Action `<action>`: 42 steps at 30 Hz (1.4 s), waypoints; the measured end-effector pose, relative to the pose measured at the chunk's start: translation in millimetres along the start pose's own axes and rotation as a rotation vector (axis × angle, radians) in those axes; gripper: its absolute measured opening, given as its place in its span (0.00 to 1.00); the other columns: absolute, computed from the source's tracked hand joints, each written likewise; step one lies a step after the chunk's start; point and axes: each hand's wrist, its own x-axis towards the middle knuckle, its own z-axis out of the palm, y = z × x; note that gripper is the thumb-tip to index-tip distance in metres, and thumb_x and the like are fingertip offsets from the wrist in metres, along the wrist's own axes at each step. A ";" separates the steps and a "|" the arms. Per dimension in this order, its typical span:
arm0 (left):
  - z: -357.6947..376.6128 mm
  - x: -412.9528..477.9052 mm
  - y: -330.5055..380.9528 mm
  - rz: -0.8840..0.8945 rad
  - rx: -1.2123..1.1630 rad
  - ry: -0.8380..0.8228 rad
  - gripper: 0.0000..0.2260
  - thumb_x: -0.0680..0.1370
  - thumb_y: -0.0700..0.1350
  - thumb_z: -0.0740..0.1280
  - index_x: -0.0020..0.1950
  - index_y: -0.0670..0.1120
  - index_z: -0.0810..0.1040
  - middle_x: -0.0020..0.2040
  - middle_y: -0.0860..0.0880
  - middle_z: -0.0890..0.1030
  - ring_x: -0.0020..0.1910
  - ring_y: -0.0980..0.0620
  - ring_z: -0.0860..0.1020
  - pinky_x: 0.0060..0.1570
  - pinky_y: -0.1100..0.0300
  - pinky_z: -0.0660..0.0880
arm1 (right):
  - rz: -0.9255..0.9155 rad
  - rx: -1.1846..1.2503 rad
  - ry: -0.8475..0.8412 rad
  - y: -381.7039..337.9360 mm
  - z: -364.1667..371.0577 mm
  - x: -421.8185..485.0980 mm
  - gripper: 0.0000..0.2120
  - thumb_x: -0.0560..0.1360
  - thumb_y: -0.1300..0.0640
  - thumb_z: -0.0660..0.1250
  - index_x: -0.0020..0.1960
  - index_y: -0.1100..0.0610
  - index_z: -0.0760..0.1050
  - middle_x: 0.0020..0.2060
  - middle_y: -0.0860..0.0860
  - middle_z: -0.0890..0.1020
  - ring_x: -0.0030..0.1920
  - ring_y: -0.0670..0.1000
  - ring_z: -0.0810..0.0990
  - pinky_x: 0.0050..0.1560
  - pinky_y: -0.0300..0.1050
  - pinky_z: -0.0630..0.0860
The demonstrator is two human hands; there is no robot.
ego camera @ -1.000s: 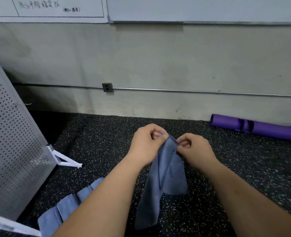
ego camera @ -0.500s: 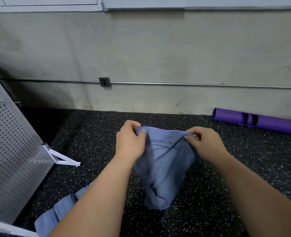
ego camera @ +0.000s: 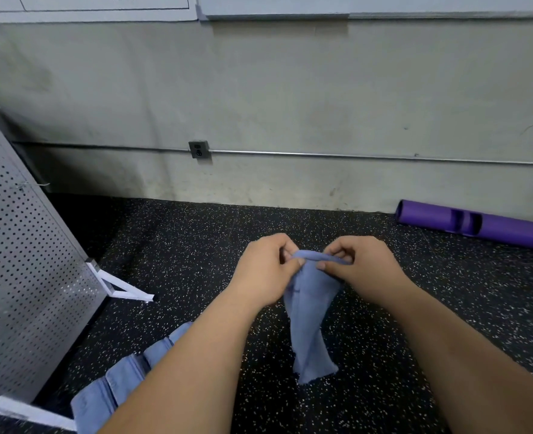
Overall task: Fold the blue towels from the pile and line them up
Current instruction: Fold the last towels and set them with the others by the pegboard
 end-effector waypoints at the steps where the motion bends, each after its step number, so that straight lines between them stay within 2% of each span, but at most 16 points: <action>1: -2.0 0.3 -0.6 -0.014 0.006 0.039 0.06 0.79 0.48 0.75 0.44 0.55 0.79 0.38 0.57 0.83 0.40 0.58 0.81 0.44 0.54 0.80 | 0.036 0.003 -0.005 4.7 -1.1 0.2 0.06 0.72 0.51 0.82 0.42 0.46 0.85 0.32 0.39 0.83 0.31 0.38 0.77 0.35 0.34 0.74; 4: -4.3 -0.7 -3.4 -0.028 0.026 0.060 0.07 0.78 0.47 0.73 0.44 0.55 0.78 0.38 0.58 0.83 0.39 0.60 0.81 0.46 0.54 0.81 | 0.091 0.080 0.045 13.0 -2.7 0.4 0.06 0.72 0.54 0.82 0.43 0.48 0.85 0.31 0.41 0.83 0.30 0.39 0.75 0.35 0.34 0.73; 8: 0.4 -4.6 -0.6 0.077 0.026 -0.076 0.09 0.77 0.44 0.74 0.50 0.57 0.79 0.44 0.60 0.83 0.44 0.59 0.81 0.50 0.55 0.80 | -0.013 0.146 0.063 3.4 -1.9 -0.7 0.08 0.72 0.59 0.81 0.44 0.47 0.86 0.36 0.46 0.86 0.34 0.42 0.79 0.39 0.37 0.79; 10: 3.3 -3.8 0.5 0.112 0.032 -0.111 0.07 0.78 0.45 0.75 0.51 0.56 0.81 0.43 0.59 0.83 0.42 0.60 0.81 0.46 0.57 0.79 | -0.049 0.172 0.041 -3.3 -0.1 -2.2 0.09 0.72 0.61 0.81 0.44 0.48 0.86 0.37 0.46 0.86 0.35 0.43 0.80 0.39 0.36 0.79; 12: 4.7 -3.1 1.5 0.129 0.046 -0.105 0.03 0.80 0.47 0.74 0.50 0.55 0.82 0.42 0.58 0.83 0.38 0.61 0.79 0.40 0.59 0.77 | -0.054 0.206 0.040 -6.0 1.2 -2.4 0.09 0.72 0.61 0.81 0.45 0.48 0.86 0.38 0.46 0.87 0.36 0.44 0.81 0.39 0.36 0.80; 17: 1.2 1.2 0.7 0.121 -0.093 -0.002 0.03 0.82 0.48 0.71 0.49 0.55 0.82 0.41 0.55 0.82 0.41 0.57 0.79 0.45 0.59 0.76 | 0.034 0.237 -0.054 5.5 1.9 -0.4 0.04 0.75 0.56 0.80 0.47 0.50 0.86 0.36 0.45 0.85 0.32 0.42 0.77 0.37 0.36 0.76; 20: 0.8 3.9 -4.1 0.081 -0.099 -0.001 0.04 0.82 0.48 0.70 0.48 0.56 0.81 0.41 0.55 0.83 0.42 0.57 0.79 0.46 0.57 0.77 | 0.054 0.227 -0.069 11.5 3.1 1.5 0.02 0.79 0.54 0.76 0.50 0.50 0.84 0.39 0.47 0.87 0.36 0.51 0.81 0.41 0.46 0.81; 21: 1.4 3.6 -4.7 0.079 -0.091 -0.011 0.03 0.82 0.48 0.71 0.48 0.56 0.82 0.42 0.55 0.83 0.42 0.58 0.80 0.47 0.59 0.77 | 0.043 0.234 -0.053 11.5 2.9 2.3 0.01 0.80 0.55 0.74 0.50 0.51 0.83 0.40 0.48 0.87 0.37 0.52 0.82 0.42 0.47 0.80; 24: 3.1 2.2 -1.9 0.102 -0.160 -0.025 0.01 0.80 0.48 0.73 0.51 0.54 0.83 0.45 0.56 0.84 0.45 0.58 0.81 0.49 0.62 0.77 | -0.001 0.254 -0.046 5.1 5.8 3.2 0.03 0.81 0.58 0.72 0.52 0.51 0.81 0.41 0.50 0.87 0.38 0.46 0.80 0.41 0.41 0.77; 26: 3.0 2.2 -0.6 0.114 -0.198 -0.023 0.03 0.80 0.50 0.74 0.52 0.55 0.84 0.45 0.57 0.85 0.46 0.58 0.82 0.51 0.60 0.79 | -0.033 0.268 -0.079 2.0 11.2 3.0 0.06 0.81 0.60 0.72 0.51 0.49 0.81 0.42 0.50 0.86 0.41 0.52 0.82 0.46 0.47 0.81; 28: 2.8 3.0 -1.4 0.109 -0.201 -0.024 0.04 0.80 0.53 0.75 0.52 0.55 0.84 0.42 0.57 0.84 0.41 0.58 0.81 0.48 0.55 0.81 | -0.052 0.263 -0.096 0.3 15.3 2.5 0.07 0.80 0.60 0.73 0.51 0.48 0.82 0.42 0.49 0.86 0.43 0.56 0.83 0.49 0.51 0.82; 30: 2.5 3.3 -3.1 0.099 -0.219 -0.042 0.03 0.79 0.53 0.75 0.51 0.55 0.85 0.37 0.58 0.81 0.35 0.58 0.76 0.42 0.54 0.79 | -0.058 0.261 -0.085 0.3 16.5 2.7 0.07 0.80 0.60 0.73 0.51 0.47 0.82 0.41 0.48 0.85 0.40 0.51 0.81 0.47 0.49 0.81; 32: 2.0 2.1 -3.6 0.100 -0.237 -0.071 0.03 0.79 0.51 0.77 0.50 0.54 0.85 0.34 0.59 0.77 0.33 0.59 0.73 0.38 0.59 0.74 | -0.055 0.257 -0.075 0.2 16.5 2.6 0.08 0.79 0.61 0.74 0.50 0.48 0.82 0.40 0.48 0.85 0.38 0.47 0.79 0.45 0.49 0.81; 36: 0.0 1.4 -4.1 0.103 -0.183 -0.050 0.03 0.80 0.49 0.75 0.47 0.54 0.83 0.36 0.58 0.78 0.35 0.60 0.74 0.42 0.57 0.75 | -0.049 0.235 -0.077 1.9 17.7 2.7 0.06 0.78 0.58 0.76 0.49 0.48 0.82 0.39 0.47 0.84 0.37 0.44 0.77 0.43 0.46 0.80; 39: -1.8 0.7 -1.6 0.105 -0.161 -0.007 0.03 0.81 0.48 0.73 0.48 0.54 0.81 0.40 0.55 0.81 0.36 0.62 0.74 0.41 0.62 0.73 | -0.055 0.210 -0.106 2.5 19.8 2.7 0.05 0.79 0.57 0.76 0.50 0.47 0.83 0.40 0.45 0.84 0.37 0.42 0.77 0.43 0.42 0.80; 42: -2.8 -1.0 0.4 0.102 -0.163 -0.042 0.02 0.80 0.49 0.74 0.50 0.55 0.83 0.40 0.53 0.82 0.37 0.59 0.76 0.42 0.58 0.76 | -0.071 0.183 -0.097 2.7 22.1 2.8 0.05 0.80 0.55 0.74 0.51 0.45 0.84 0.43 0.46 0.86 0.39 0.47 0.79 0.45 0.43 0.81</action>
